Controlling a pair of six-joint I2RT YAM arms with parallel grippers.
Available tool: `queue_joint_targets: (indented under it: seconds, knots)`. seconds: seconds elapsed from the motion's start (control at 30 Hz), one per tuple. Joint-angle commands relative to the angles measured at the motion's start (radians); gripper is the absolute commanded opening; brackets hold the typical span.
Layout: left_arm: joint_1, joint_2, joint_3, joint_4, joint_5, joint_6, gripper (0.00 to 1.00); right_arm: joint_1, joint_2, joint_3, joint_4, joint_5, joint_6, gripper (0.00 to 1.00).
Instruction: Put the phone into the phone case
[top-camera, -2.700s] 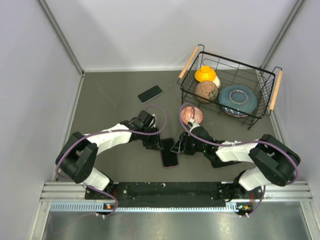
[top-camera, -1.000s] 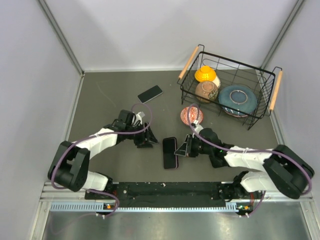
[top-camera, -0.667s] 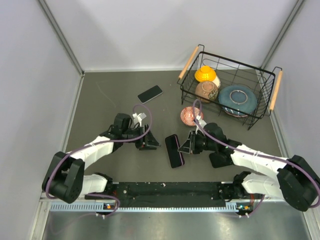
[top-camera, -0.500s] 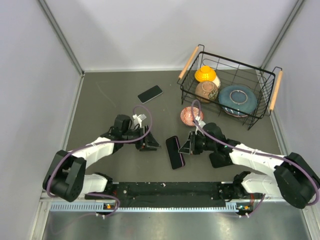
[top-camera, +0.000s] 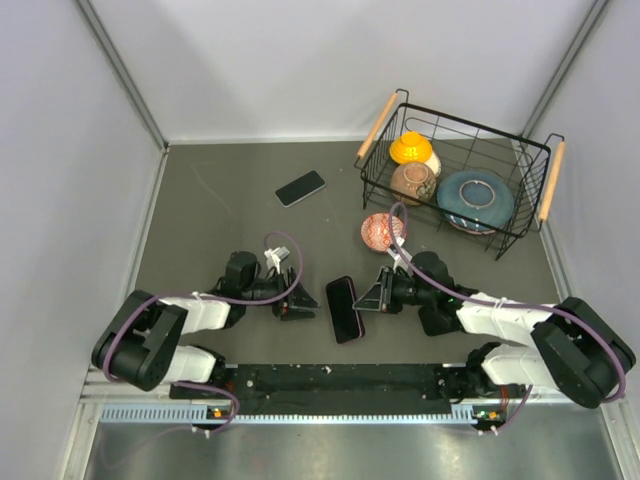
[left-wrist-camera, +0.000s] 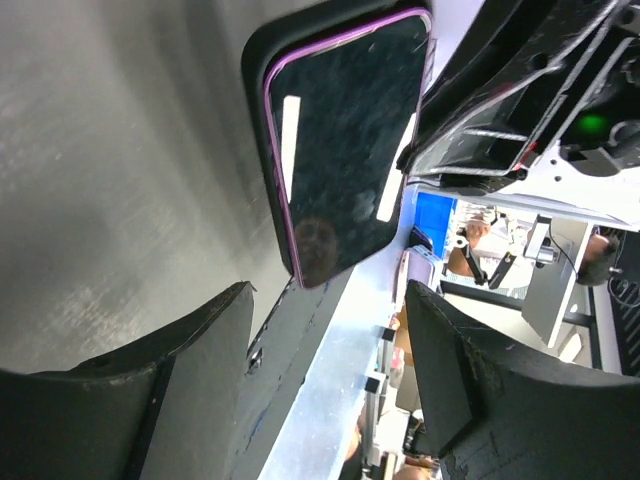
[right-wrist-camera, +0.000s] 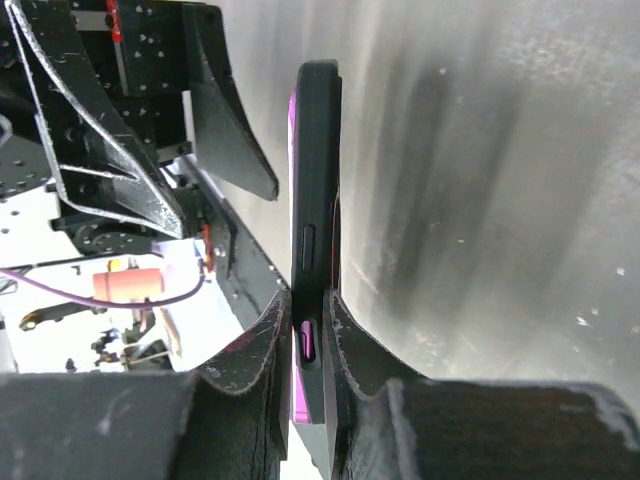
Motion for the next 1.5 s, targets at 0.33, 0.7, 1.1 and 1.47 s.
queue_joint_targets:
  seconds: [0.33,0.7,1.1,1.47]
  knots:
    - [-0.011,-0.211,0.038,0.115,0.013,-0.057,0.69,-0.015,-0.105,0.085,0.214,-0.173,0.186,0.00]
    - [-0.052,-0.230,0.087,0.145,-0.004,-0.099,0.67,-0.013,-0.118,0.043,0.413,-0.223,0.313,0.00]
    - [-0.066,-0.144,0.021,0.512,-0.019,-0.392,0.15,-0.016,-0.012,-0.007,0.525,-0.229,0.338,0.18]
    - [-0.066,-0.176,0.001,0.477,-0.301,-0.507,0.00,-0.013,0.028,-0.171,0.813,-0.097,0.497,0.79]
